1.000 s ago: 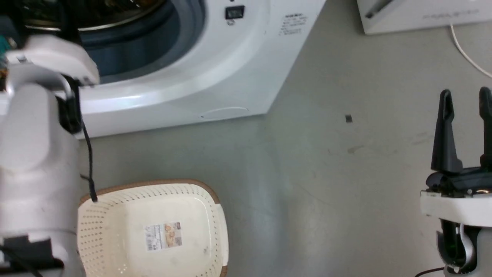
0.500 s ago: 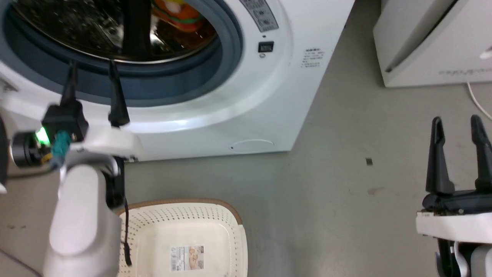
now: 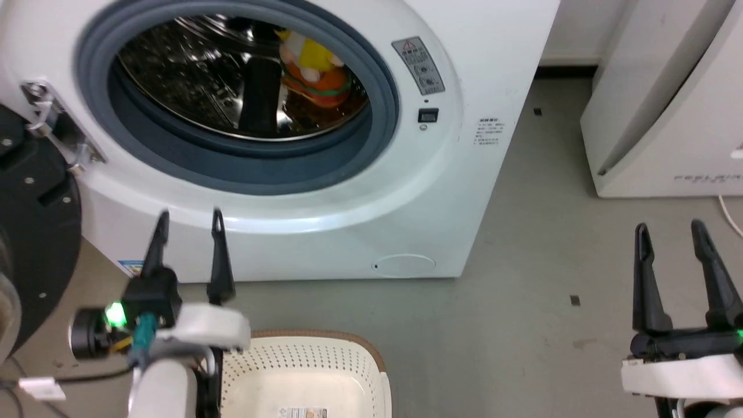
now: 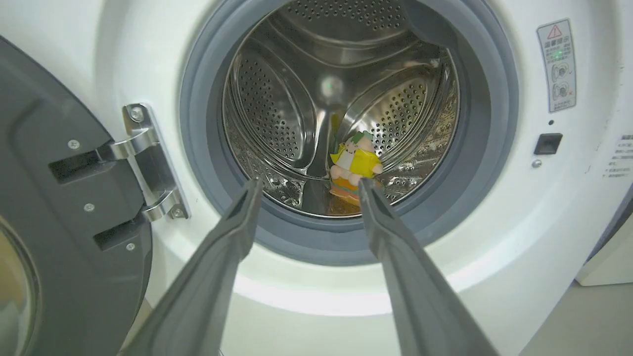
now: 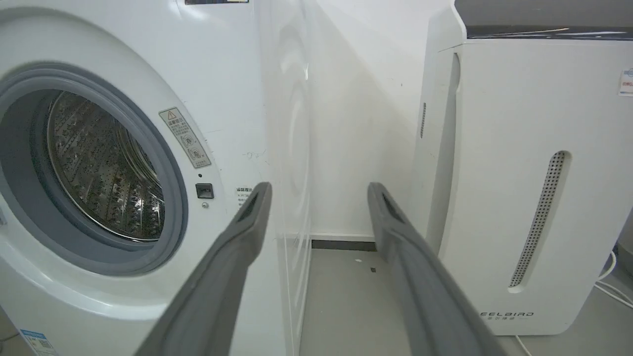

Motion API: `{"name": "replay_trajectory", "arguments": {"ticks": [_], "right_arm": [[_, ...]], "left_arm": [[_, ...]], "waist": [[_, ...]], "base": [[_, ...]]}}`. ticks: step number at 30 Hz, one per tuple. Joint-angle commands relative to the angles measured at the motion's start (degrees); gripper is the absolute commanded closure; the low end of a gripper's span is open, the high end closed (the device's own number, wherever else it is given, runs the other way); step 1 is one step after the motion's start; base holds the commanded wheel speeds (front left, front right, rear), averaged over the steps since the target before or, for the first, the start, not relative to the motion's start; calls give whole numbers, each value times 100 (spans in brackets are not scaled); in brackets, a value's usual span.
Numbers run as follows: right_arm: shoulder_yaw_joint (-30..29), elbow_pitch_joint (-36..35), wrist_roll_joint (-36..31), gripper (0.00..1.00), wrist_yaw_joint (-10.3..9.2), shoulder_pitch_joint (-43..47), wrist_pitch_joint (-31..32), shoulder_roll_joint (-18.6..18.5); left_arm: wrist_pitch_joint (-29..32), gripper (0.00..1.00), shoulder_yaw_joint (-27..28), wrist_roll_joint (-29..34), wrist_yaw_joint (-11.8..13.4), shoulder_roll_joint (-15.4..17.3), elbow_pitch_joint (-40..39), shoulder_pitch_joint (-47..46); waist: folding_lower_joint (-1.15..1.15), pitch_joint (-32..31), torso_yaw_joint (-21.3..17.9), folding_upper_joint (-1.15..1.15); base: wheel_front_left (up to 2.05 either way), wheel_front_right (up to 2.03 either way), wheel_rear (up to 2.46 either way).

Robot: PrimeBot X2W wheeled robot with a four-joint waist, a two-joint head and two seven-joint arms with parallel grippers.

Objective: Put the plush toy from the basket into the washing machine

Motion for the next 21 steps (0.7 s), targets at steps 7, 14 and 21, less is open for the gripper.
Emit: {"name": "replay_trajectory", "arguments": {"ticks": [7,14,21], "right_arm": [[-59,79,-43,0,-4,448,-25,-3],[-165,110,-17,0,-4,659,-25,-3],[-165,163,2,100,0,600,2,0]], "left_arm": [[-24,0,11,-199,-20,-146,-285,876],[-24,0,-42,-269,-102,-202,-411,1183],[2,100,-78,-219,-129,-208,-361,1142]], "waist": [[1,-418,197,0],[1,-538,349,0],[1,-600,381,0]], "base": [[0,0,0],[0,0,0],[0,0,0]]}}
